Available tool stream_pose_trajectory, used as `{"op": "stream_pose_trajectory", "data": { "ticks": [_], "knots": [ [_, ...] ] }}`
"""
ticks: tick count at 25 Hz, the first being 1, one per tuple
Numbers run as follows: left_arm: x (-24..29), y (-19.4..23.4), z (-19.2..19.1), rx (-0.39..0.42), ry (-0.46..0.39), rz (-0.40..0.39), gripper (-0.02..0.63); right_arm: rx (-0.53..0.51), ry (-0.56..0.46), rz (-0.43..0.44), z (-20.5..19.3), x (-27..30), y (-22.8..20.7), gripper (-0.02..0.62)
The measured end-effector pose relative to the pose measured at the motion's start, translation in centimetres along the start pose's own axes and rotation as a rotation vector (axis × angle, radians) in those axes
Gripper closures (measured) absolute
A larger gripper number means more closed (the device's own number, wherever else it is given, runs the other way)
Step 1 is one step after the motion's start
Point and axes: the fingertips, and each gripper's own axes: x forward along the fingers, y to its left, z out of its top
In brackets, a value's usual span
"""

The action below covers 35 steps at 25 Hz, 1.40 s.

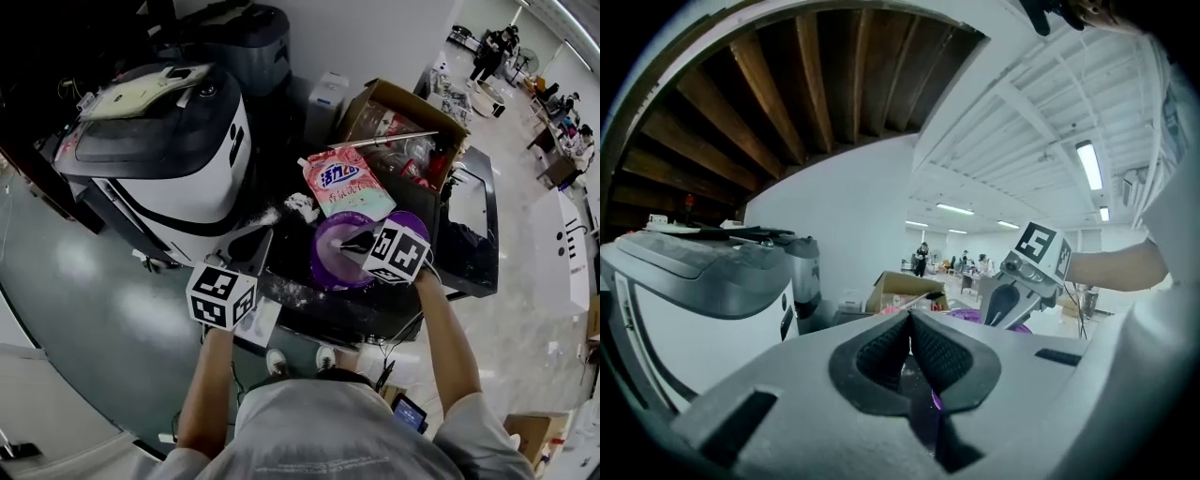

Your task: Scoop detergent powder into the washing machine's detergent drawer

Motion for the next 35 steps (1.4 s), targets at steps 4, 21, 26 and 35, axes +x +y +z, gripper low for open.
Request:
{"op": "stream_pose_trajectory", "data": {
  "ticks": [4,21,26,35],
  "knots": [
    [0.0,0.7,0.2,-0.009,-0.002,0.059,0.597,-0.075,0.05,0.05,0.1,1.1,0.0,0.581],
    [-0.9,2.1,0.4,-0.017,-0.011,0.167,0.597,-0.158,0.214,0.237,-1.5,3.7,2.1,0.581],
    [-1.4,2.1,0.3,-0.012,-0.011,0.161,0.597,-0.1,0.215,0.289,-1.7,3.6,2.8,0.58],
    [-1.9,2.4,0.2,-0.011,-0.012,0.155,0.597,0.029,0.194,0.325,-1.1,3.5,3.8,0.578]
  ]
}}
